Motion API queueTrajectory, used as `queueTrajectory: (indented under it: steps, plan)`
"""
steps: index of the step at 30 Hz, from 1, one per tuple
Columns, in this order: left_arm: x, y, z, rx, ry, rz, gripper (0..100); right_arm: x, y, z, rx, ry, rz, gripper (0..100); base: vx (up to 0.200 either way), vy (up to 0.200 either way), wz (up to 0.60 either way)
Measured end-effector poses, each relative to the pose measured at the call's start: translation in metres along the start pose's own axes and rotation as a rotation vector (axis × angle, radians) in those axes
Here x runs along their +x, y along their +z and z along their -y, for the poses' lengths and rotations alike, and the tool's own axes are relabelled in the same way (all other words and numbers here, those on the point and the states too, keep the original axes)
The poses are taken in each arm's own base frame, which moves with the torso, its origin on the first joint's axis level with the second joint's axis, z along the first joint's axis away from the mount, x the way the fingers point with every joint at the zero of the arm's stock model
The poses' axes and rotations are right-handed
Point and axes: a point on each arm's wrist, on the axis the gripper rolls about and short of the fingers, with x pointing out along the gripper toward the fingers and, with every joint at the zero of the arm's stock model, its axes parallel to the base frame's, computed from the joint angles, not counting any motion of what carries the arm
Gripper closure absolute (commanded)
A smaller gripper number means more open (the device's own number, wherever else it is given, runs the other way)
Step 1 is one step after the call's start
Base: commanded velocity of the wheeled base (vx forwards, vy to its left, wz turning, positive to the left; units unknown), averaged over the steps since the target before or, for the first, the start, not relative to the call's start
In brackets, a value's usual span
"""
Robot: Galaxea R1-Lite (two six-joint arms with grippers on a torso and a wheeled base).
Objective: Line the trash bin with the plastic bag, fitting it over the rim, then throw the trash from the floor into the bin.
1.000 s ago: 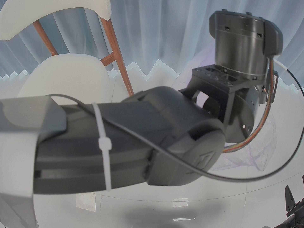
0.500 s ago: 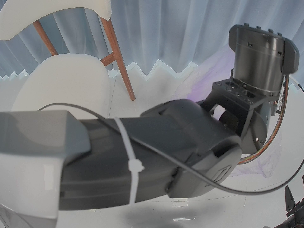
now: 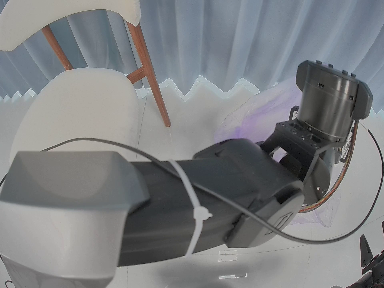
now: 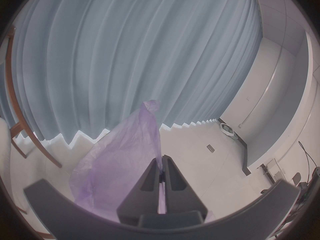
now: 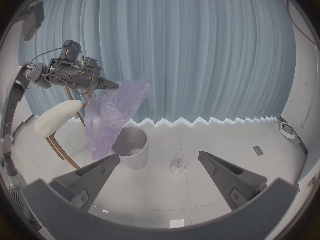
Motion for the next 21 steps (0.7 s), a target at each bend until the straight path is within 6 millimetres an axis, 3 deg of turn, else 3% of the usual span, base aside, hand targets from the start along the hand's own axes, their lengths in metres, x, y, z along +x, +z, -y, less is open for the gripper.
queueTrajectory:
  steps: [6,12,21]
  plan:
    - [0.006,0.001,-0.016,-0.007,0.043,0.007,100,0.0,0.0,0.0,0.0,0.0,0.0,0,0.0,0.0,0.0]
    - [0.001,0.014,-0.038,-0.023,0.109,0.03,100,0.0,0.0,0.0,0.0,0.0,0.0,0,0.0,0.0,0.0]
    - [-0.008,0.007,-0.057,-0.119,0.121,0.088,100,0.0,0.0,0.0,0.0,0.0,0.0,0,0.0,0.0,0.0]
